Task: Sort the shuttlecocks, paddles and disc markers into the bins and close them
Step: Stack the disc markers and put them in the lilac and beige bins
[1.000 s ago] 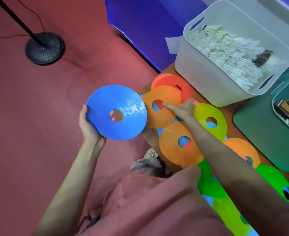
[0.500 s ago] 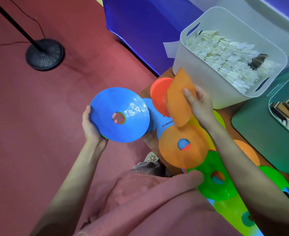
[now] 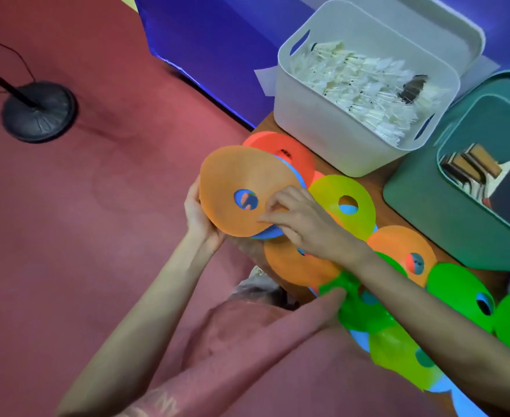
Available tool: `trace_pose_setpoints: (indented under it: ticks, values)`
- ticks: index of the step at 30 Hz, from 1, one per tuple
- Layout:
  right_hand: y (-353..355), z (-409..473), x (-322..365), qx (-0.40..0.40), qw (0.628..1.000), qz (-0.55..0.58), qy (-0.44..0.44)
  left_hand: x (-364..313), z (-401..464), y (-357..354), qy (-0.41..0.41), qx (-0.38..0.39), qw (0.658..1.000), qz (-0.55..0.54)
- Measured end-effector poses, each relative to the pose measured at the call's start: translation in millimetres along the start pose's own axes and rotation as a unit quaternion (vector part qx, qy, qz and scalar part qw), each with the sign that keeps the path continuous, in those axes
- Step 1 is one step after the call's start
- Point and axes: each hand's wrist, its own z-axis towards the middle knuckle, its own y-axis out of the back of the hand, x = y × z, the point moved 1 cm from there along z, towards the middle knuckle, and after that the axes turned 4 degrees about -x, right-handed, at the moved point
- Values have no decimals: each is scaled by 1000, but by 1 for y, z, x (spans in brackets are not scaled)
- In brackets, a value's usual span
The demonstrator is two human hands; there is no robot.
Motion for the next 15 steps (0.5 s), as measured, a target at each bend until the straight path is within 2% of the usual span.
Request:
trace_pose_setpoints:
  ticks: [4, 5, 7, 8, 10, 12, 13, 14, 15]
  values:
    - [9, -10, -3, 12, 990, 108, -92, 7, 7, -1, 18, 11, 1000, -2]
    - [10, -14, -3, -9, 984, 140, -114, 8, 8, -2, 23, 12, 1000, -1]
    - [10, -21, -7, -99, 968, 150, -178, 10, 10, -2, 27, 18, 999, 3]
    - [6, -23, -12, -155, 953, 130, -225, 12, 8, -4, 23, 23, 999, 7]
    - [-1, -25, -23, -223, 896, 137, -358, 15, 6, -8, 9, 39, 999, 15]
    - [-6, -24, -31, -213, 818, 228, -483, 18, 4, -12, -2, 56, 998, 19]
    - [-8, -24, -35, -201, 792, 275, -506, 19, 4, -13, -4, 59, 998, 23]
    - [-10, -24, -39, -194, 782, 313, -502, 20, 4, -13, -1, 63, 998, 28]
    - [-10, -24, -41, -193, 789, 326, -483, 21, 5, -13, 6, 66, 997, 29]
